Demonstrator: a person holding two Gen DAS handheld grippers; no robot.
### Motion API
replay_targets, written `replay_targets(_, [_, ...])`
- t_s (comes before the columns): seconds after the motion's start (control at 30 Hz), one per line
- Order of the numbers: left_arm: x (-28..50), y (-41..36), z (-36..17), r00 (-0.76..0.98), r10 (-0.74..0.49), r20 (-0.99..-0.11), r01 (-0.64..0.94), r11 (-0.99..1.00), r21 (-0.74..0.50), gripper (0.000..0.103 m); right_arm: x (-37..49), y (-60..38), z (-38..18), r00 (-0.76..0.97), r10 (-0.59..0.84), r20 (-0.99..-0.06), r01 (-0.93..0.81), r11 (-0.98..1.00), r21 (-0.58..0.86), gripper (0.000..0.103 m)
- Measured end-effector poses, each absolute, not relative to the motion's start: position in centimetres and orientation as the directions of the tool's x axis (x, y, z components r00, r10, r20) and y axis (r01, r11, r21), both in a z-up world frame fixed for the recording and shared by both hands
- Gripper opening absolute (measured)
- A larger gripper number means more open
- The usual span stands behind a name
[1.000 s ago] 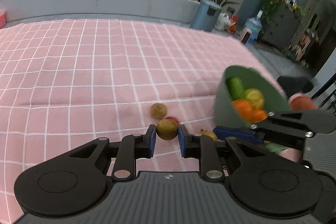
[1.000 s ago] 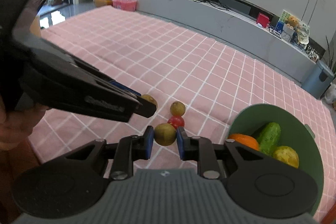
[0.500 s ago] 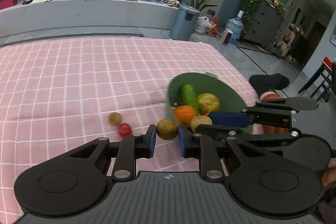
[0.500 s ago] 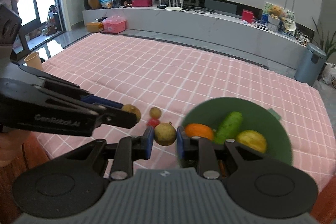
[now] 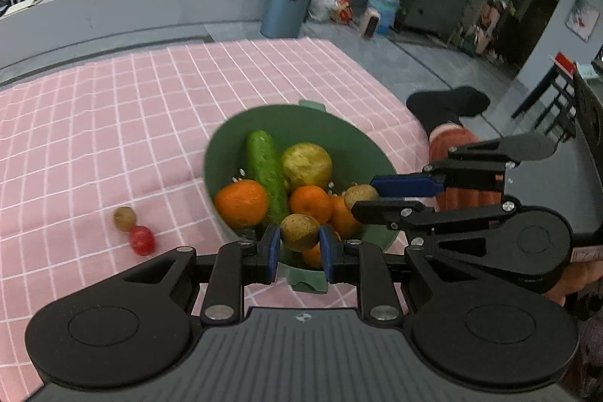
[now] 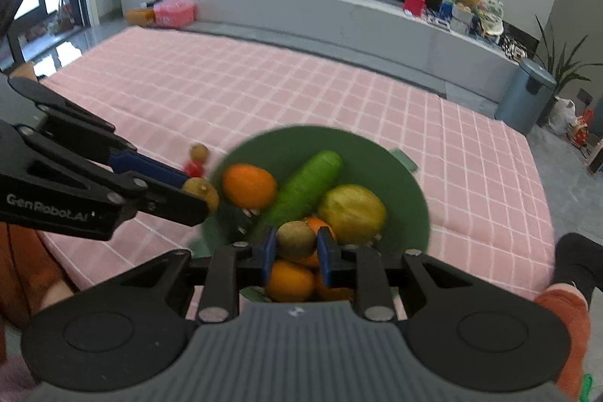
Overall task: Organize fruits
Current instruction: 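Carry the brown fruit in the left tool while the right tool carries its fruit to the colander, then open the left tool while the right tool opens, releasing both brown fruits into the colander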
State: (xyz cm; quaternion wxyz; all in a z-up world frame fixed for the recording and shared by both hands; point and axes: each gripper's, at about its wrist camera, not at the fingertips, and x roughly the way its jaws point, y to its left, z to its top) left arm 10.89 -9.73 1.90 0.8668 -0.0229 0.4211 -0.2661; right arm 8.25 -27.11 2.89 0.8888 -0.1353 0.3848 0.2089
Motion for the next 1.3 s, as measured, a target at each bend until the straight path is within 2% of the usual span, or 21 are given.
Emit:
replay_targets(0.63, [13.3,-13.3,-2.4,0.381,-0.435,-0.816,0.46,0.854,-0.241,0.025,12.0,-29.5,-0.8,0.499,0.222,-0.838,-0.513,0.855,-0.079,0.019])
replay_targets(0.97, [13.0,-13.6,-2.2,0.392,-0.43,-0.813,0.483,0.849,-0.216,0.025,12.0,-29.4,-1.0,0.492,0.205,-0.846,-0.526,0.845,-0.101,0.02])
replay_targets(1.13, [13.0,-13.4,-2.1,0.399,-0.433,-0.808,0.469,0.854,-0.226,0.033,11.7,-29.4,-0.7,0.499,0.202,-0.843,-0.523,0.845,-0.107,0.021])
replay_targets(1.2, [13.0,-13.2,-2.1,0.396,-0.436,-0.808,0.461,0.856,-0.236,0.041,11.6,-29.3,-0.6,0.5,0.198,-0.843,-0.525,0.843,-0.114,0.021])
replay_targets(1.3, [12.6,-12.9,-1.7,0.405,-0.438,-0.803,0.455,0.858,-0.239,0.042,11.5,-29.1,-0.2,0.508,0.191,-0.84,-0.527,0.84,-0.127,0.025])
